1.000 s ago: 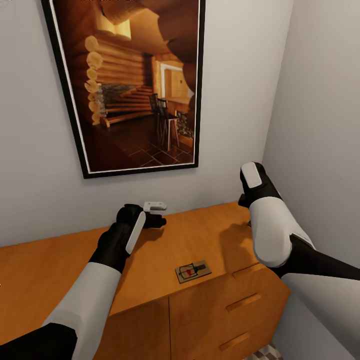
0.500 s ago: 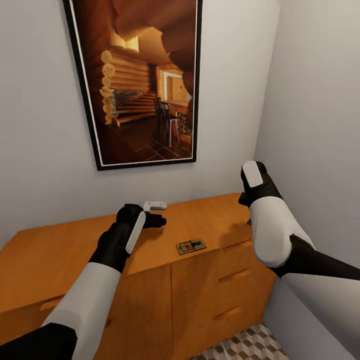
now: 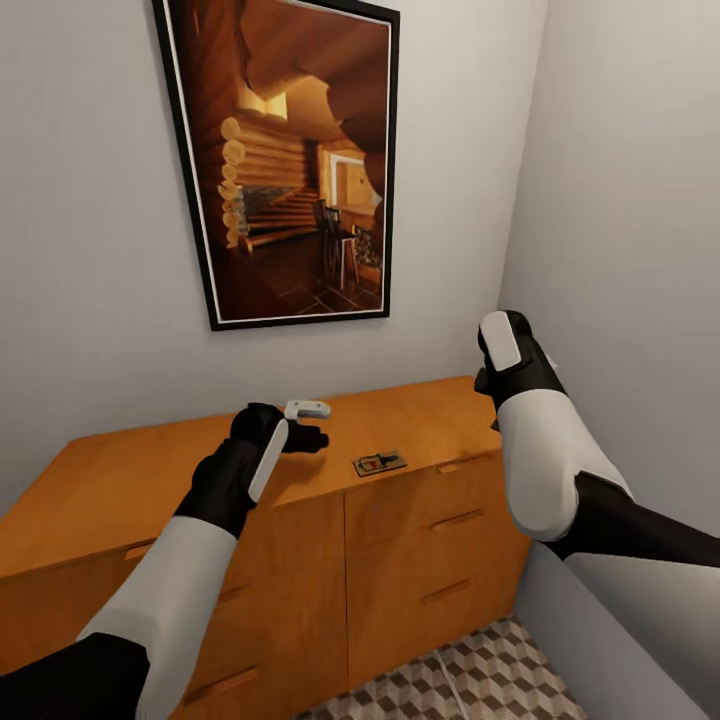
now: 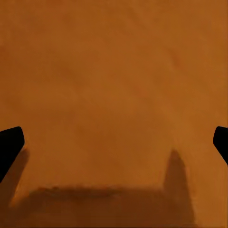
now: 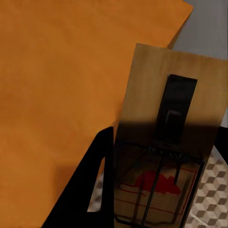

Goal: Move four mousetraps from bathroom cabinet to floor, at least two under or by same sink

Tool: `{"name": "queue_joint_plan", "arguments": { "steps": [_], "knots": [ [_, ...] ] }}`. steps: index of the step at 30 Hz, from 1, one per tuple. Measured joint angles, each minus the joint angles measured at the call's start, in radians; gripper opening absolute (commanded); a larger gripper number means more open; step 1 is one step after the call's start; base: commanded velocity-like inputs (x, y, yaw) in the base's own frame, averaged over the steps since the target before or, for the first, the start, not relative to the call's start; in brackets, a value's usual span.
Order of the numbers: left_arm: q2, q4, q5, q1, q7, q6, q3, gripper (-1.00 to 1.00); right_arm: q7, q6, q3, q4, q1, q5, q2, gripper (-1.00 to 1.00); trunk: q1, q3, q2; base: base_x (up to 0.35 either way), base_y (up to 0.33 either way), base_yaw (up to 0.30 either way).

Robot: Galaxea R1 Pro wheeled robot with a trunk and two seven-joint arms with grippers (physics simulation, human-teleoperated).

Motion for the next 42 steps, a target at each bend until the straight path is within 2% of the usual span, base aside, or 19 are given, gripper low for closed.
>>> {"name": "queue_joint_plan", "arguments": {
  "steps": [3, 6, 12, 19, 21, 27, 42],
  "knots": [
    [0.011, 0.017, -0.001, -0.017, -0.015, -0.007, -0.017, 1.0, 0.01, 0.0, 0.018, 0.012, 0.0, 0.0, 0.0, -1.0, 0.0, 0.0, 0.0, 0.0, 0.0, 0.0],
    [0.001, 0.011, -0.008, -0.034, -0.02, -0.01, -0.034, 1.0, 0.02, 0.0, 0.033, 0.026, 0.0, 0.001, 0.0, -1.0, 0.0, 0.0, 0.0, 0.0, 0.0, 0.0],
    [-0.005, -0.022, -0.027, -0.068, 0.012, -0.009, 0.0, 1.0, 0.039, 0.001, 0.069, 0.026, 0.0, 0.002, 0.0, -1.0, 0.0, 0.0, 0.0, 0.0, 0.0, 0.0],
    [-0.007, -0.062, -0.016, -0.077, 0.048, 0.002, 0.039, 1.0, 0.063, 0.001, 0.104, 0.026, 0.0, 0.002, 0.0, -1.0, 0.0, 0.0, 0.0, 0.0, 0.0, 0.0],
    [-0.007, -0.067, -0.012, -0.089, 0.036, 0.005, 0.049, 1.0, 0.07, 0.001, 0.107, 0.025, 0.0, 0.002, 0.0, -1.0, 0.0, 0.0, 0.0, 0.0, 0.0, 0.0],
    [-0.011, -0.034, -0.012, -0.122, 0.002, 0.006, 0.05, 1.0, 0.09, 0.001, 0.11, 0.024, 0.0, 0.003, 0.0, -1.0, 0.0, 0.0, 0.0, 0.0, 0.0, 0.0],
    [-0.01, 0.05, -0.013, -0.207, -0.076, 0.001, -0.031, 1.0, 0.138, 0.003, 0.111, 0.022, 0.0, 0.003, 0.0, -1.0, 0.0, 0.0, 0.0, 0.0, 0.0, 0.0]
  ]
}}
